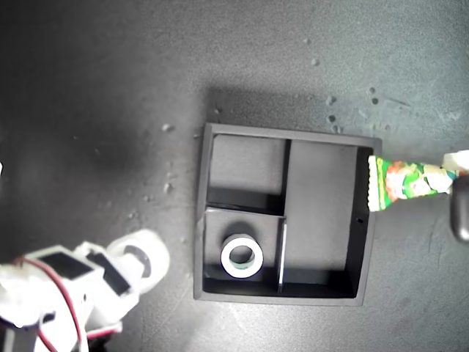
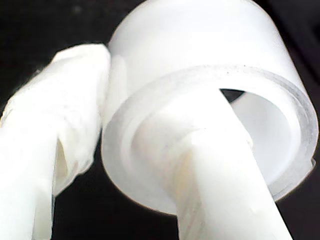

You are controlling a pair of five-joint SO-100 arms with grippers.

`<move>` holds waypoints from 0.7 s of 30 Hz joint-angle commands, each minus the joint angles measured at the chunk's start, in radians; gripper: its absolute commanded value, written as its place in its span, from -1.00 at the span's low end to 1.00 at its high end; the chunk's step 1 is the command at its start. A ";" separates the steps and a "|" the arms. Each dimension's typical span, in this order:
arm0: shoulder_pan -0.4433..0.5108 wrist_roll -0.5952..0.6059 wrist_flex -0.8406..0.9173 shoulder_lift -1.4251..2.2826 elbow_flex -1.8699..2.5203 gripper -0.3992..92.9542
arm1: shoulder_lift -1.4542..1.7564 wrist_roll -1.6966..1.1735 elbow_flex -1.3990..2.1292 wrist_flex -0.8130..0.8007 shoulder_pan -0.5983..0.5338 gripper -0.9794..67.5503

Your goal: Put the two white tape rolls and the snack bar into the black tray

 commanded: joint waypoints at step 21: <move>-0.241 0.144 0.041 -0.715 -0.769 -0.99 | -0.821 -0.752 -0.756 0.026 -0.141 -0.99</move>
